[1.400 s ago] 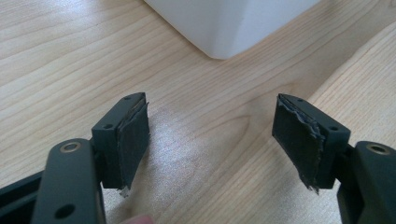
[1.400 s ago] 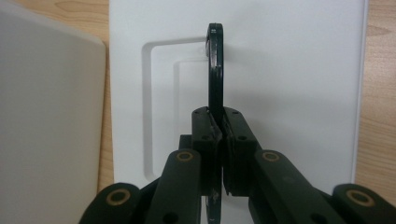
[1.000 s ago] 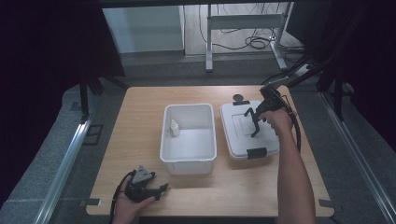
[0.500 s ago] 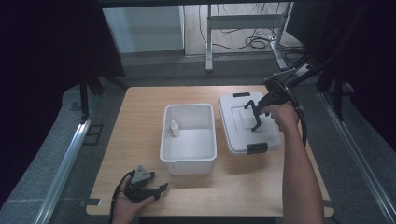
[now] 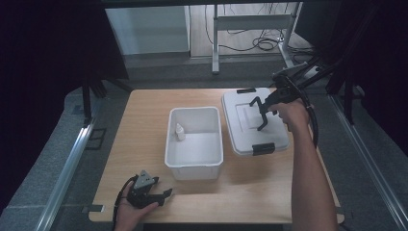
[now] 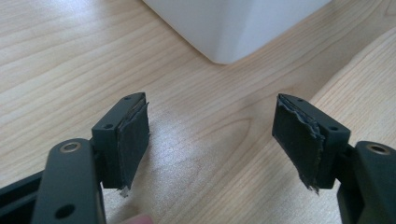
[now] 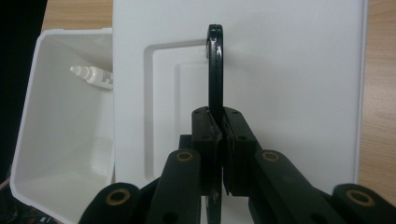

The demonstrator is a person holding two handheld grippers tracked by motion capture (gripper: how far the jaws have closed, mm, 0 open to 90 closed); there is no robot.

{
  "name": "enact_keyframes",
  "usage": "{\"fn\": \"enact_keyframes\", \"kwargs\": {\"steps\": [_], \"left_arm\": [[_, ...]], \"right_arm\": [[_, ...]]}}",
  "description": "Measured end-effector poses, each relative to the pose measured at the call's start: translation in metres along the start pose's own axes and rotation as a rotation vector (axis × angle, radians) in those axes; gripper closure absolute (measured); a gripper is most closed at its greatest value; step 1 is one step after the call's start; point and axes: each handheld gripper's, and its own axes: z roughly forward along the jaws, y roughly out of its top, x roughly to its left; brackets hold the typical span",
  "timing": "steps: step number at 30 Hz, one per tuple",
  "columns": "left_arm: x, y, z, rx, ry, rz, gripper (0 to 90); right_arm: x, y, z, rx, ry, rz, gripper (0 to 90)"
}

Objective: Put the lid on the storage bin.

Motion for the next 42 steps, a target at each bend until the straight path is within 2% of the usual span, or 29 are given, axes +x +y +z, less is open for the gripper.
{"fn": "enact_keyframes", "kwargs": {"steps": [7,15,25,32,33,38,42], "left_arm": [[0.000,0.000,0.001,0.007,0.012,0.008,27.5],[-0.002,0.001,0.000,0.009,0.024,0.023,27.4],[0.001,-0.001,0.001,0.017,0.027,0.017,27.4],[0.003,-0.001,0.001,0.014,0.031,0.012,27.4],[0.002,-0.001,0.001,0.014,0.031,0.013,27.4],[0.003,-0.001,0.001,0.010,0.031,0.012,27.4],[0.003,-0.001,-0.001,0.006,0.031,0.011,27.5]], "right_arm": [[0.005,0.001,-0.005,-0.010,0.011,0.004,85.8],[0.015,0.002,-0.018,-0.030,0.014,0.013,85.8],[0.027,0.003,-0.019,-0.025,0.011,0.011,85.8],[0.044,0.003,-0.013,-0.018,-0.005,0.009,85.8],[0.051,0.004,-0.010,-0.014,-0.003,0.000,85.8],[0.061,0.004,0.003,0.006,0.000,-0.018,85.8],[0.069,0.005,0.012,0.017,-0.003,-0.014,85.8]]}}
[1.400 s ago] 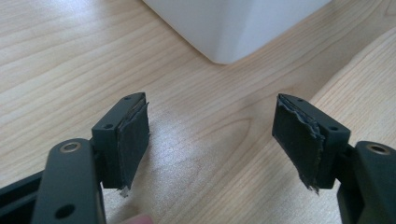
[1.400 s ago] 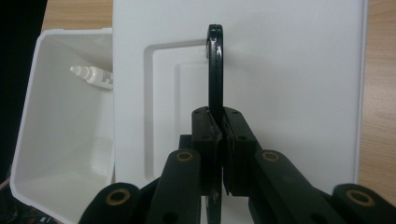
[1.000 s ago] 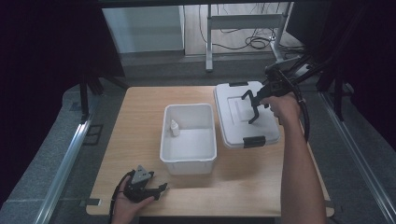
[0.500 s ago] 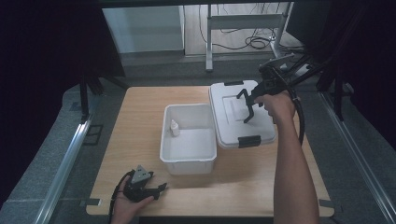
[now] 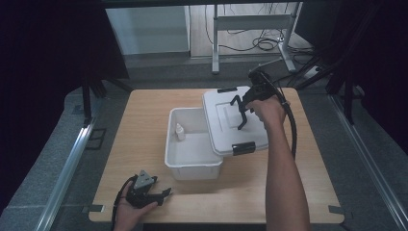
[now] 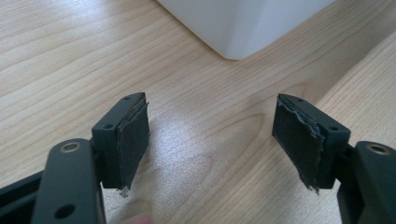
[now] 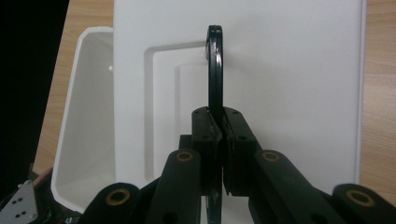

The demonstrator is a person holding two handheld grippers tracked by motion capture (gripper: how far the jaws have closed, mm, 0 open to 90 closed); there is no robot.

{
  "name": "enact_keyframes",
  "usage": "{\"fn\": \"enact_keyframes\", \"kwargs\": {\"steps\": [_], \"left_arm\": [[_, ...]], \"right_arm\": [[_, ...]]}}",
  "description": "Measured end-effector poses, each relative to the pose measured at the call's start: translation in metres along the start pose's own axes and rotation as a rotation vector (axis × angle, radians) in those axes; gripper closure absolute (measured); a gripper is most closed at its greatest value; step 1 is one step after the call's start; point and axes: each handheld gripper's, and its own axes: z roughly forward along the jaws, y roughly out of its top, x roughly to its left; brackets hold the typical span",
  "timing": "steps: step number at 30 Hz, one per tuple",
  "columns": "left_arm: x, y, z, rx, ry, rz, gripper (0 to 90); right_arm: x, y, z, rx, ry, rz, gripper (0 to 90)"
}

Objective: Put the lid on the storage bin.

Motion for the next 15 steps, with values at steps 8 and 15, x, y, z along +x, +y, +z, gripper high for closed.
{"fn": "enact_keyframes", "kwargs": {"steps": [8,15], "left_arm": [[-0.004,0.001,0.000,-0.004,-0.008,0.008,27.4],[-0.006,0.002,0.000,-0.006,-0.014,0.013,27.4]], "right_arm": [[0.014,0.000,0.006,0.008,0.006,0.000,85.8],[0.032,0.000,0.008,0.010,0.011,0.002,85.8]]}}
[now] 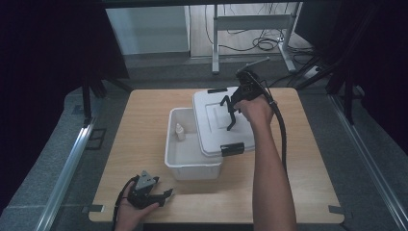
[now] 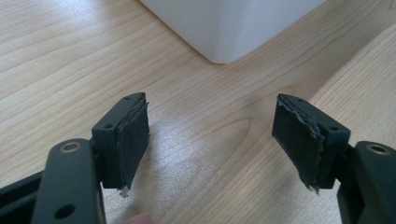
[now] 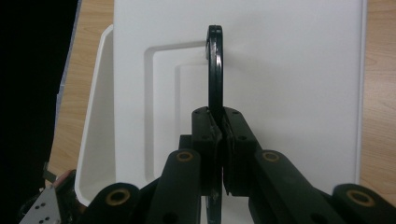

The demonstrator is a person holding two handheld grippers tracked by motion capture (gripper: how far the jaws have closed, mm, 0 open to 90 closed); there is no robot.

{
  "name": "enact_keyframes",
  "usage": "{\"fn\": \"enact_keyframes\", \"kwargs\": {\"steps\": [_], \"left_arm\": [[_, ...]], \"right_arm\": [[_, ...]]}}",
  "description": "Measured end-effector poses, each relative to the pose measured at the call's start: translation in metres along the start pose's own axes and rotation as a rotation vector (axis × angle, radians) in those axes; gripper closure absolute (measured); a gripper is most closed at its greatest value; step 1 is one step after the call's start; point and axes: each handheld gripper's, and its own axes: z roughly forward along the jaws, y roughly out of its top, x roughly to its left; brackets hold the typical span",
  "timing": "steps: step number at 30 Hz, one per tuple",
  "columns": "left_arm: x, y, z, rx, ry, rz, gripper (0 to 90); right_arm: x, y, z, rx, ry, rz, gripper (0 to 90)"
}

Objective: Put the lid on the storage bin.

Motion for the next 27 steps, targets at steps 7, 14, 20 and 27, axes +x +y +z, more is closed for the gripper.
{"fn": "enact_keyframes", "kwargs": {"steps": [7,14,20,27], "left_arm": [[-0.002,0.001,0.000,-0.002,-0.004,0.006,27.4],[-0.002,0.001,0.000,-0.001,-0.006,0.007,27.5],[-0.003,0.001,0.000,0.000,-0.003,0.010,27.4],[-0.007,0.004,0.000,-0.006,-0.014,0.024,27.4]], "right_arm": [[0.014,-0.002,0.001,-0.005,0.007,0.010,85.7],[0.028,-0.004,0.007,0.002,0.006,0.029,85.7],[0.043,-0.008,0.015,0.015,0.011,0.036,85.7],[0.057,-0.015,0.016,0.021,0.021,0.064,85.7]]}}
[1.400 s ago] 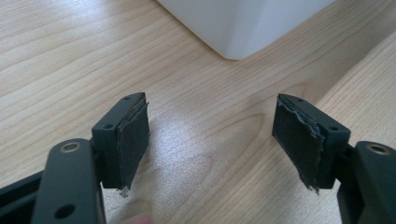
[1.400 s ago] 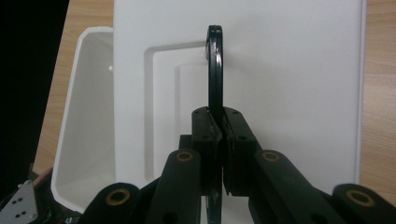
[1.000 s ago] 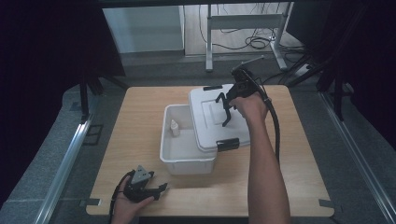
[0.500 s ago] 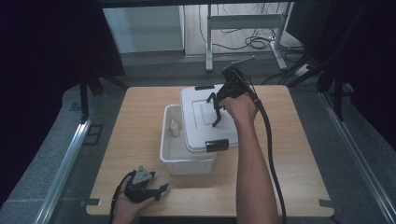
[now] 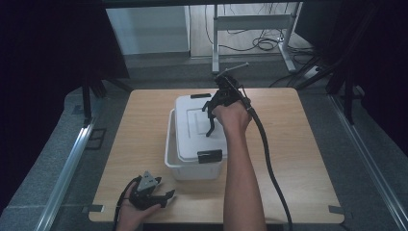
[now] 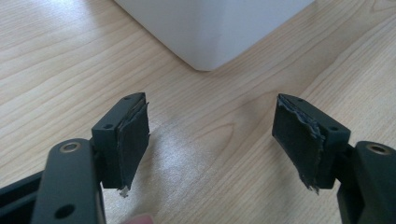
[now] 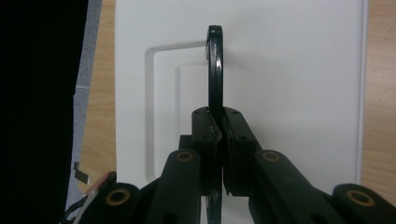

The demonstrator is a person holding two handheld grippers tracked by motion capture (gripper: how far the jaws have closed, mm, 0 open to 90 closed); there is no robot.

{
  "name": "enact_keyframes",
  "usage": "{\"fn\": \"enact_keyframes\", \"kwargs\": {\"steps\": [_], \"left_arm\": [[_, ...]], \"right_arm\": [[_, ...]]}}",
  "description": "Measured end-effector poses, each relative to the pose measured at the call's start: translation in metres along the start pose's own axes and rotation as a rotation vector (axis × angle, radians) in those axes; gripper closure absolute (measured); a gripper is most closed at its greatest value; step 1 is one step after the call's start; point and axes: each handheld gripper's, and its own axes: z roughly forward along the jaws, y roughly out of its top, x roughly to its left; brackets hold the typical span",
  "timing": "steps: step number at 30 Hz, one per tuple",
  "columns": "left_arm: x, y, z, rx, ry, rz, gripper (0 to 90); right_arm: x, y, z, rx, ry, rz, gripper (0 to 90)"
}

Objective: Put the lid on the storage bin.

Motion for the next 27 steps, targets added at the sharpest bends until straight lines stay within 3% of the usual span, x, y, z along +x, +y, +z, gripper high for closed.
{"fn": "enact_keyframes", "kwargs": {"steps": [18,27], "left_arm": [[0.001,0.002,0.000,-0.003,0.004,0.007,27.4],[0.002,0.002,0.000,-0.001,0.001,0.004,27.4]], "right_arm": [[0.018,-0.015,0.027,0.015,0.011,0.033,85.7],[0.013,-0.013,0.041,0.003,0.035,0.067,85.8]]}}
